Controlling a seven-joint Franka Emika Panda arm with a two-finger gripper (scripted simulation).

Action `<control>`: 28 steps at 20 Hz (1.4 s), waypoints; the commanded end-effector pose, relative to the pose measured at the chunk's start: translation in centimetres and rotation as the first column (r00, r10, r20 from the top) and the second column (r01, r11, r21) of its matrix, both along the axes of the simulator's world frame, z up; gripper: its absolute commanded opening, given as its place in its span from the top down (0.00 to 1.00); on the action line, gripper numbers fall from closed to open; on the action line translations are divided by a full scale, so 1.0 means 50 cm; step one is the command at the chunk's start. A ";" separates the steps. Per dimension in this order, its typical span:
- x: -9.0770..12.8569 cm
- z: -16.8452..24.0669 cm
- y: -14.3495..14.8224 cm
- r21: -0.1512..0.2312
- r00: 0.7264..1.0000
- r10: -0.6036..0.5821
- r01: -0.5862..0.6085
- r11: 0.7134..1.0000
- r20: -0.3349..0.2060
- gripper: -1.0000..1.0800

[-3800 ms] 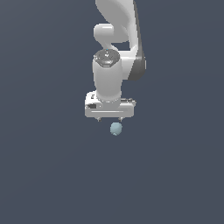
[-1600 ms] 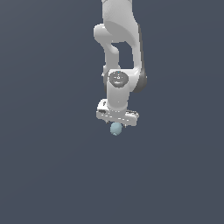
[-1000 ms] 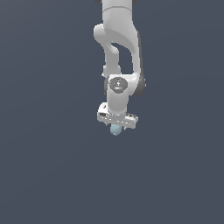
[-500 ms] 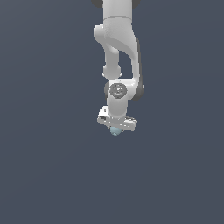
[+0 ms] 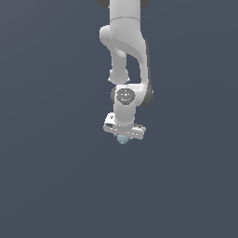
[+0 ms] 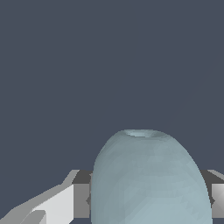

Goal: Pick up the object and move it to a goal position.

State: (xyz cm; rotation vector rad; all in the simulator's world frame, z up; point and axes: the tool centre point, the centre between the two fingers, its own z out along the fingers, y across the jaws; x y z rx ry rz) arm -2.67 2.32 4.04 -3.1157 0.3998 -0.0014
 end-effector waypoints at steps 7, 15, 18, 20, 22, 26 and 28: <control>-0.011 0.031 0.045 0.000 1.000 0.000 0.000 1.000 0.000 1.00; -0.041 0.124 0.179 -0.001 1.000 0.000 0.000 1.000 0.000 1.00; -0.054 0.169 0.244 -0.001 1.000 0.000 0.000 1.000 0.000 1.00; -0.063 0.198 0.284 -0.001 1.000 0.000 0.000 1.000 0.000 1.00; -0.069 0.223 0.321 -0.001 1.000 0.000 0.000 1.000 0.000 1.00; -0.079 0.263 0.379 -0.001 1.000 0.000 0.000 1.000 0.000 1.00; -0.082 0.278 0.400 -0.001 1.000 0.000 0.000 1.000 0.000 1.00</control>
